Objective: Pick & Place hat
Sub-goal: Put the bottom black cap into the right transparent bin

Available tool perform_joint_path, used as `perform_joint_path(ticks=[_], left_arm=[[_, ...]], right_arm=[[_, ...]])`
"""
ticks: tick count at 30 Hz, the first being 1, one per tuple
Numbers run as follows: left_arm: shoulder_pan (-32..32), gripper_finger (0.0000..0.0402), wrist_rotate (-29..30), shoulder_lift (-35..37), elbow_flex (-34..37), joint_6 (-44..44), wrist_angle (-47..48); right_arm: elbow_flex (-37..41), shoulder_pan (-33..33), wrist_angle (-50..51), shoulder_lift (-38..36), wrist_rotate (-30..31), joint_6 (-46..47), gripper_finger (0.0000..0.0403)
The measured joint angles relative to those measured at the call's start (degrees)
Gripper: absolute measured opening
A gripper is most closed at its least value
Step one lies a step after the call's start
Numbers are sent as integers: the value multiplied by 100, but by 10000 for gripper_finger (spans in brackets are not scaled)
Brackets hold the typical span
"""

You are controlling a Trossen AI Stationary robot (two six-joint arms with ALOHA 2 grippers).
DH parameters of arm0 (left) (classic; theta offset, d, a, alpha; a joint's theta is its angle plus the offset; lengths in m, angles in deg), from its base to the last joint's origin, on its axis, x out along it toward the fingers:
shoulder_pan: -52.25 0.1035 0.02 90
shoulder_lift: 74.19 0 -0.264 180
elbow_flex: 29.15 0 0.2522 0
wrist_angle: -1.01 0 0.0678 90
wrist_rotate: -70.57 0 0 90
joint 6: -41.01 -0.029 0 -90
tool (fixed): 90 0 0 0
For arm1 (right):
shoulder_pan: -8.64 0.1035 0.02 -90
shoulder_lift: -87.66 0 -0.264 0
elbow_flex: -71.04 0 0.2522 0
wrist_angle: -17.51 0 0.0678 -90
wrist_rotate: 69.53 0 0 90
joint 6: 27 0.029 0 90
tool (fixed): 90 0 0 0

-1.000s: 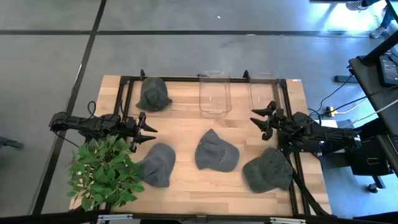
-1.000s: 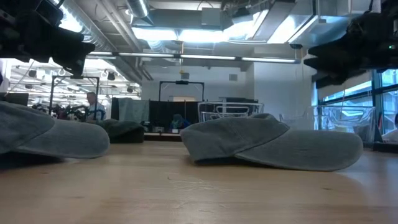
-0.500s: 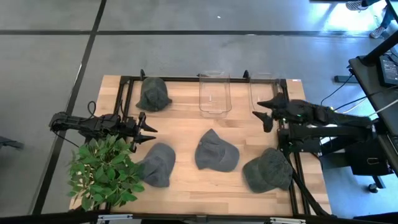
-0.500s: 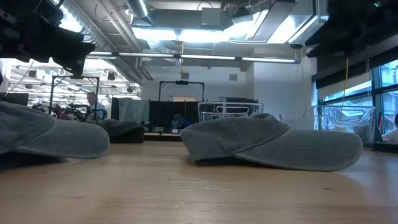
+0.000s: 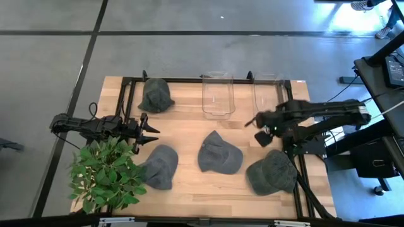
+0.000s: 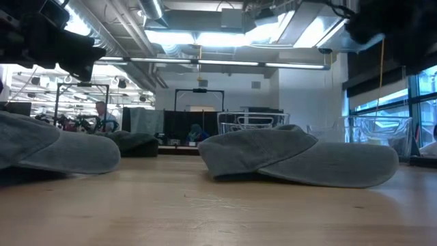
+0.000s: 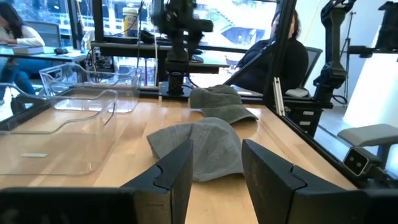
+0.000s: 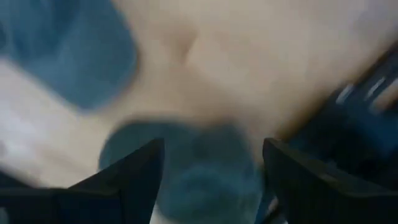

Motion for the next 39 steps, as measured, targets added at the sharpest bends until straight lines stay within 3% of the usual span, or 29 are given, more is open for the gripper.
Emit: perform_joint_path(ticks=[3, 10, 13, 17, 23, 29, 39], left_arm=[[0, 134, 2, 0, 1, -202, 0], [0, 132, 7, 0, 1, -650, -2], [1, 132, 7, 0, 1, -653, -4], [1, 135, 7, 0, -1, -653, -4], [1, 135, 186, 0, 1, -607, -40], [2, 132, 424, 0, -1, -467, -76], [2, 132, 428, 0, -1, -458, -76]], right_arm=[[175, 706, -105, 146, -592, 473, 272], [596, 2208, -158, 482, -773, 2829, 272], [946, 2649, -140, 549, -1297, 3550, 272], [1480, 2820, -186, 422, -1888, 3822, 272], [2206, 2926, -926, 66, -1661, 3874, 271], [2191, 3048, -951, 9, -1310, 4328, 271], [2598, 3044, -1285, 68, -1481, 5031, 271]])
